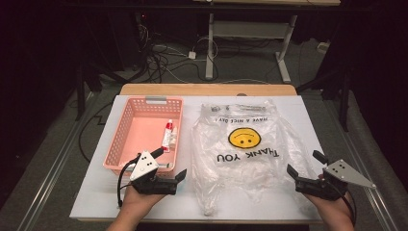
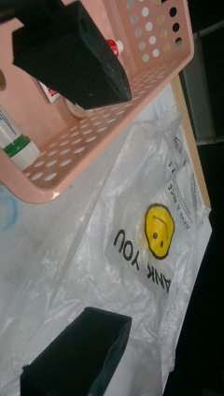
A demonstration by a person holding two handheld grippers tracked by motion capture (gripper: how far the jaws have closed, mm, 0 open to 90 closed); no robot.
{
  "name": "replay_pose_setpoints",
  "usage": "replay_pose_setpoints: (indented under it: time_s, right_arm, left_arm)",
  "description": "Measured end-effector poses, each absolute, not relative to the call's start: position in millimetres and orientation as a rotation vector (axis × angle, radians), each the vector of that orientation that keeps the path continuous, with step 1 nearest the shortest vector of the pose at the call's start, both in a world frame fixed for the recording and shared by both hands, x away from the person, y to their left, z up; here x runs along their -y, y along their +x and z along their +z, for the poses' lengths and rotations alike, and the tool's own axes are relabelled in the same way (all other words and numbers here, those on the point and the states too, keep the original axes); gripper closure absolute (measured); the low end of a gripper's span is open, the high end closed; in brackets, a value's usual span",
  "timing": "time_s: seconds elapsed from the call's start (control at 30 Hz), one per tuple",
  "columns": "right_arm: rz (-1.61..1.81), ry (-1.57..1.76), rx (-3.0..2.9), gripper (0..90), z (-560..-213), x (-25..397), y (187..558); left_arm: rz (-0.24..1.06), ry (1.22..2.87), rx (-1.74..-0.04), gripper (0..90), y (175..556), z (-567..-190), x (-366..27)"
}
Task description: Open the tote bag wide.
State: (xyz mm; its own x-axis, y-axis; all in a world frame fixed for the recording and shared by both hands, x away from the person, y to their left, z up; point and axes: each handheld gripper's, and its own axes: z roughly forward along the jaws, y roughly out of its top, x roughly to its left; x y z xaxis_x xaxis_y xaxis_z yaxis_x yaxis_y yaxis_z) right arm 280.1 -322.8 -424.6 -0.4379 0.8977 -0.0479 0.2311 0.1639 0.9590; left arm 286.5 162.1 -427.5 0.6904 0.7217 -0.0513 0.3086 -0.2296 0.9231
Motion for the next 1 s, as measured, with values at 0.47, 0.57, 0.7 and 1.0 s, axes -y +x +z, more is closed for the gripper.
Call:
replay_pose_setpoints:
  time_s: [0.47, 0.57, 0.7, 1.0]
  right_arm:
    - [1.166, 1.274, -1.851, 30.1, -436, 358, 285]
    - [1.13, 1.341, -1.86, 34.5, -442, 365, 288]
    - [1.089, 1.416, -1.887, 39.8, -449, 374, 293]
    - [1.021, 1.461, -1.965, 55.5, -461, 377, 299]
  left_arm:
    - [0.489, 1.819, -0.867, 0.0, 289, -423, -168]
    - [0.488, 1.827, -0.862, 0.0, 290, -423, -170]
    - [0.468, 1.837, -0.866, 0.0, 292, -427, -170]
    - [0.452, 1.843, -0.863, 0.0, 290, -426, -170]
